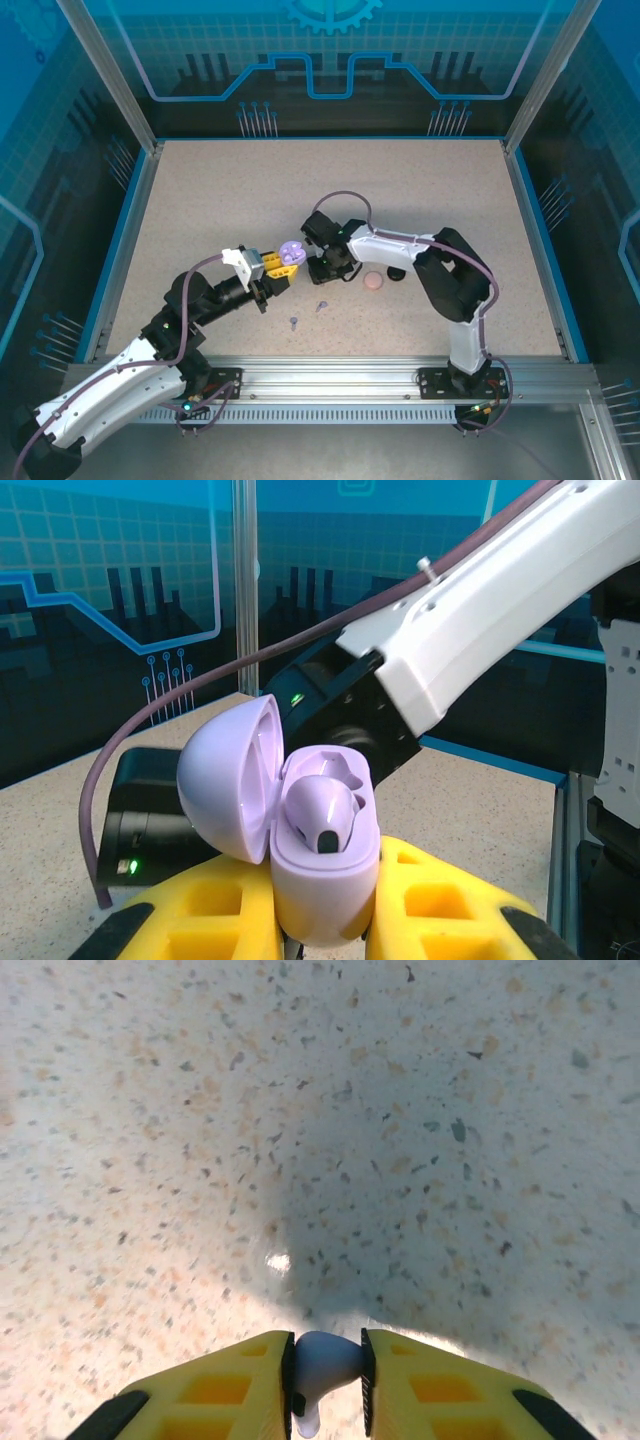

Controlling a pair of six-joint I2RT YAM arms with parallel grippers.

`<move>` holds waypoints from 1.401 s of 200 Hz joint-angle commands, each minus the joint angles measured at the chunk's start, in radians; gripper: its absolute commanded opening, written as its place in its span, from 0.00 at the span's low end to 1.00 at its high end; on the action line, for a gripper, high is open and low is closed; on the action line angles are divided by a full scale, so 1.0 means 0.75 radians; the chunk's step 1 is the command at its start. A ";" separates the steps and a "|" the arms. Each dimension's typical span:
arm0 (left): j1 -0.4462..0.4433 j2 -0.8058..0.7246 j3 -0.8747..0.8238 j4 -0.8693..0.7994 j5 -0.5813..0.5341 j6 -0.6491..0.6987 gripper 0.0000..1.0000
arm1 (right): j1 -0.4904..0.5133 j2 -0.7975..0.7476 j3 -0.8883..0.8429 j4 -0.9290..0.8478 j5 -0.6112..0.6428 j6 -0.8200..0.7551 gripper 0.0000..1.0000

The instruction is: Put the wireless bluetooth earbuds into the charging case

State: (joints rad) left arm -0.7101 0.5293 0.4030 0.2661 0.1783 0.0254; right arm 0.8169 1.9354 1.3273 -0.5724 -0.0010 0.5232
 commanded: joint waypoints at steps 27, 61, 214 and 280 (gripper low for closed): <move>-0.011 0.020 0.003 0.012 -0.022 -0.025 0.00 | -0.043 -0.281 -0.102 0.036 0.038 -0.032 0.25; -0.010 0.087 -0.022 0.085 -0.017 -0.045 0.00 | -0.084 -0.576 -0.222 0.079 0.077 -0.050 0.25; -0.011 0.624 0.042 0.471 0.026 -0.140 0.00 | 0.001 -1.125 -0.371 0.343 0.031 -0.054 0.25; -0.011 0.615 0.042 0.474 0.025 -0.150 0.00 | 0.075 -1.074 -0.395 0.441 0.087 -0.031 0.25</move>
State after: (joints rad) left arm -0.7101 1.0016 0.4030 0.5751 0.1795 -0.0776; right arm 0.8558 1.1191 1.0447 -0.3096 0.0425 0.4820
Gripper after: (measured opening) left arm 0.194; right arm 0.249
